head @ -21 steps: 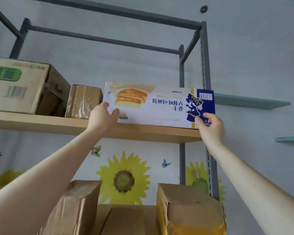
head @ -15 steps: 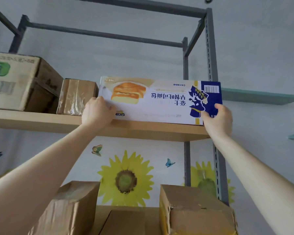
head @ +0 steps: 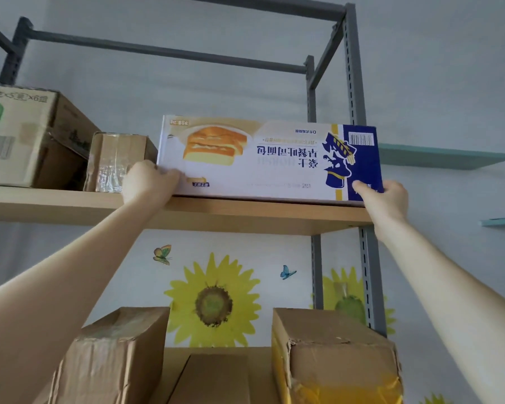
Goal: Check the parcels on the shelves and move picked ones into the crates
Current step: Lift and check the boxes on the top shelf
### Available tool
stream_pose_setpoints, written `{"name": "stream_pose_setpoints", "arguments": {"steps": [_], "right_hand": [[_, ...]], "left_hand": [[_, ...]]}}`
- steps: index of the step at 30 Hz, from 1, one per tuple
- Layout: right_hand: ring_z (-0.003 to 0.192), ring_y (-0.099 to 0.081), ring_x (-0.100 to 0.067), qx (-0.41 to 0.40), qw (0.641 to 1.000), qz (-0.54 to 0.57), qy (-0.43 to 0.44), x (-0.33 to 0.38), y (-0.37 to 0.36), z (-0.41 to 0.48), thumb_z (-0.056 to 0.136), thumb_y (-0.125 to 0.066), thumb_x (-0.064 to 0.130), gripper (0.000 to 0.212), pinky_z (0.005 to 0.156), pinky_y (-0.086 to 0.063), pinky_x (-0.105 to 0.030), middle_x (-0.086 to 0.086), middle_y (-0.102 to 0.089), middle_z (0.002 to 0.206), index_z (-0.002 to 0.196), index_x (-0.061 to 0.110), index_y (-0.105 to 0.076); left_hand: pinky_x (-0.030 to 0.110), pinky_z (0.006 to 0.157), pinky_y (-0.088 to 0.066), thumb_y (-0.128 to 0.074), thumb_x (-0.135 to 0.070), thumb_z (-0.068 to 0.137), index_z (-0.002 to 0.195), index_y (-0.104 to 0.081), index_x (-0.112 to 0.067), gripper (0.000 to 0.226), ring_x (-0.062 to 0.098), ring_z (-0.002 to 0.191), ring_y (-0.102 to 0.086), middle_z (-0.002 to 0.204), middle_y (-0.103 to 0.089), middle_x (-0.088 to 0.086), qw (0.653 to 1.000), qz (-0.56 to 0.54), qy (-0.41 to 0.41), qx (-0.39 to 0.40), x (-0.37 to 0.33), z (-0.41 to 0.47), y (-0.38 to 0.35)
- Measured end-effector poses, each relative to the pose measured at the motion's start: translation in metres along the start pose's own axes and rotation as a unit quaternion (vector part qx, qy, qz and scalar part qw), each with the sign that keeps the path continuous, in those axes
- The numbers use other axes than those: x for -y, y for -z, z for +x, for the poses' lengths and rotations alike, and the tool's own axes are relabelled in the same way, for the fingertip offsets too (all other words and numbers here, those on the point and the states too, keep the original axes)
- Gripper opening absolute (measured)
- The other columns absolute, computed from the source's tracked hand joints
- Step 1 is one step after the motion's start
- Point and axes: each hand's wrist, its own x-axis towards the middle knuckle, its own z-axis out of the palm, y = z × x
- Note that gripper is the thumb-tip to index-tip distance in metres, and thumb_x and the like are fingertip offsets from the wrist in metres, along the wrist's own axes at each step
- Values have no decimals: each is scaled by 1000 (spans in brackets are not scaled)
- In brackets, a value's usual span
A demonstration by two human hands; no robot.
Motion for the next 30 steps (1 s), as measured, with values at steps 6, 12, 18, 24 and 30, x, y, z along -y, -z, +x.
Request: {"name": "stream_pose_setpoints", "arguments": {"steps": [6, 12, 18, 24, 30], "right_hand": [[97, -56, 4, 133, 966, 213, 56, 25, 28, -3, 82, -67, 28, 37, 70, -39, -18, 25, -64, 102, 113, 41, -52], [83, -60, 2, 95, 953, 281, 55, 32, 28, 7, 83, -60, 1, 27, 70, -46, -12, 9, -65, 95, 100, 21, -58], [94, -56, -15, 33, 975, 214, 58, 58, 18, 21, 92, -53, 30, 23, 78, -46, -33, -5, -63, 111, 115, 27, -54], [74, -56, -2, -4, 951, 289, 106, 75, 14, 36, 88, -53, -1, 25, 78, -47, -17, 6, -65, 85, 112, 2, -60], [98, -59, -19, 20, 980, 170, 100, 70, 3, 45, 95, -42, 24, 33, 90, -47, -37, 0, -61, 114, 127, 31, -51]], "left_hand": [[0, 69, -40, -56, -50, 79, 127, -48, -37, 50, -17, 84, -54, 106, -57, -19, 924, -379, -46, -23, -3, -11, 18], [21, 69, -55, -71, -29, 73, 111, -53, -17, 44, 1, 87, -65, 101, -65, -5, 907, -405, -114, -12, -3, -8, 28], [33, 90, -48, -56, -34, 88, 125, -50, -25, 39, 15, 107, -56, 123, -59, -1, 932, -343, -98, -65, -25, 5, 33], [19, 74, -44, -57, -32, 84, 118, -59, -9, 41, 14, 92, -60, 107, -64, 3, 905, -395, -6, -160, -38, 27, 42], [28, 81, -45, -42, -34, 92, 130, -48, -28, 39, 12, 101, -55, 117, -58, -8, 934, -349, -53, -58, -39, 34, 36]]}}
